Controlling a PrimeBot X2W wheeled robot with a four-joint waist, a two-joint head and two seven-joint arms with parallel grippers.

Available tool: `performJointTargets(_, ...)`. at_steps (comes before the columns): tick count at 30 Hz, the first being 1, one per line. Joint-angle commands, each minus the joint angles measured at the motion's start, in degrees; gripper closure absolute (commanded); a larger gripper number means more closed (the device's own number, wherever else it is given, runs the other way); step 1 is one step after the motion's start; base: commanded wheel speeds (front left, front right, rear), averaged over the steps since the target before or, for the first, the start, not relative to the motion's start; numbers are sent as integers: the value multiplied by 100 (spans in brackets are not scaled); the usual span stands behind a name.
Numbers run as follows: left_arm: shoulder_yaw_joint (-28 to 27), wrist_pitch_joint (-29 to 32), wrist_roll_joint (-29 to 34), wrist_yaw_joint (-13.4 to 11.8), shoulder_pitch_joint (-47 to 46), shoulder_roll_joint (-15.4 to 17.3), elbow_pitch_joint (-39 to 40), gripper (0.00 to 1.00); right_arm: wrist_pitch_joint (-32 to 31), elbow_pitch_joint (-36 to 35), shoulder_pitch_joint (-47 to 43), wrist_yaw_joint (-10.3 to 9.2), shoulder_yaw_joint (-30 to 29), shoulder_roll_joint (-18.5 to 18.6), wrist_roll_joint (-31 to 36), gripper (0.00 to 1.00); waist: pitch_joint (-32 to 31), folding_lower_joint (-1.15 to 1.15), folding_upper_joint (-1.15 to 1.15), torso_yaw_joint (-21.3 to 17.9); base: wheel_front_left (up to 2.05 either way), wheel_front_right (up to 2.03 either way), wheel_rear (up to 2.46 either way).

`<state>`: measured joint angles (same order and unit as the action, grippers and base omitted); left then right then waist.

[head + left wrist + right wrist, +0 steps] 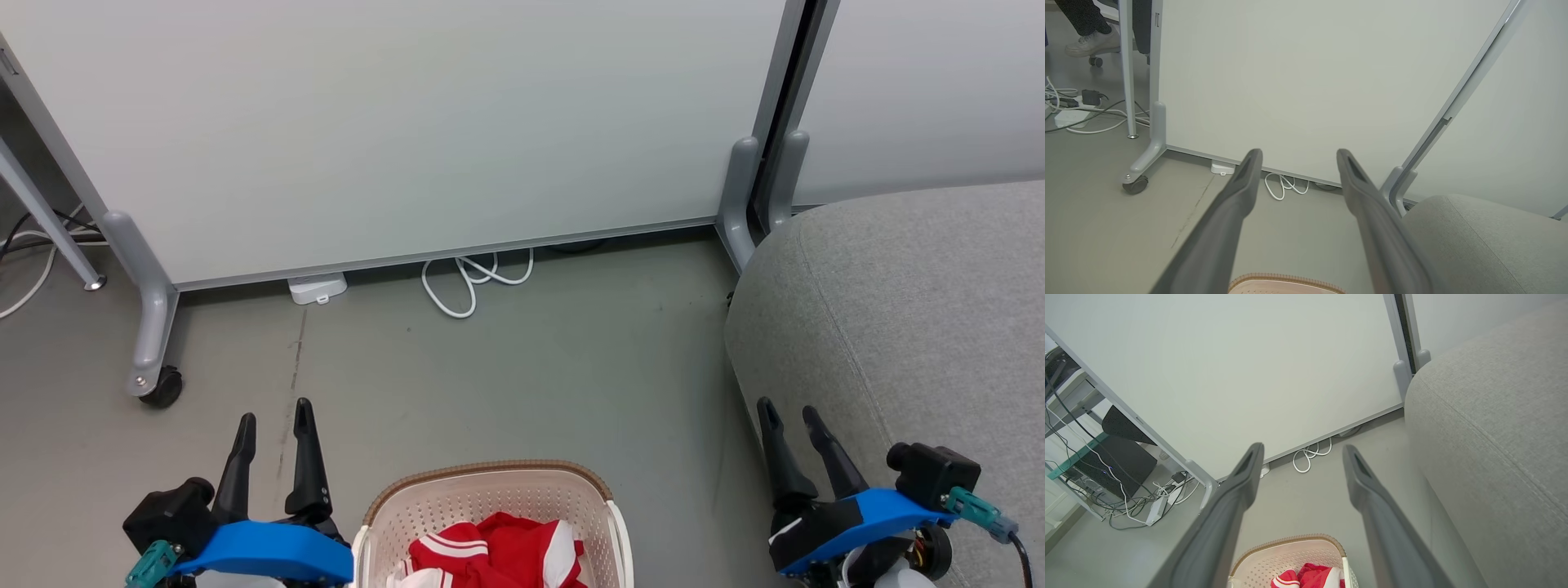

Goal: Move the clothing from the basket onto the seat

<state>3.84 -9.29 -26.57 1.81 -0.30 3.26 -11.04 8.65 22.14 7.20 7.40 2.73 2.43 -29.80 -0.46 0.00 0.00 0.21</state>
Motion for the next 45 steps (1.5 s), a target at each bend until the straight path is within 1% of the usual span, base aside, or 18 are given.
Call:
performJointTargets(1,9,-62,147,-8,-8,29,63,0,48,-14,153,10,20,45,165,0,-4,0,0,2,0,0,0)
performJointTargets(16,98,-256,768,69,81,-5,50,0,118,-34,170,12,32,53,1008,0,-32,0,0,-24,0,0,0)
performJointTargets(22,123,-345,1025,49,99,-17,-23,0,172,-45,151,12,23,55,1359,0,-51,0,0,-25,0,0,0)
performJointTargets(36,150,-498,1316,8,163,-35,-236,0,251,-111,153,13,26,59,2055,0,-81,0,0,-46,0,0,0)
performJointTargets(41,166,-551,1354,29,170,-37,-286,0,272,-120,145,14,22,60,2259,0,-81,0,0,-62,0,0,0)
performJointTargets(45,192,-586,1368,-9,174,-38,-273,0,303,-121,153,14,39,61,2396,0,-81,0,0,-71,0,0,0)
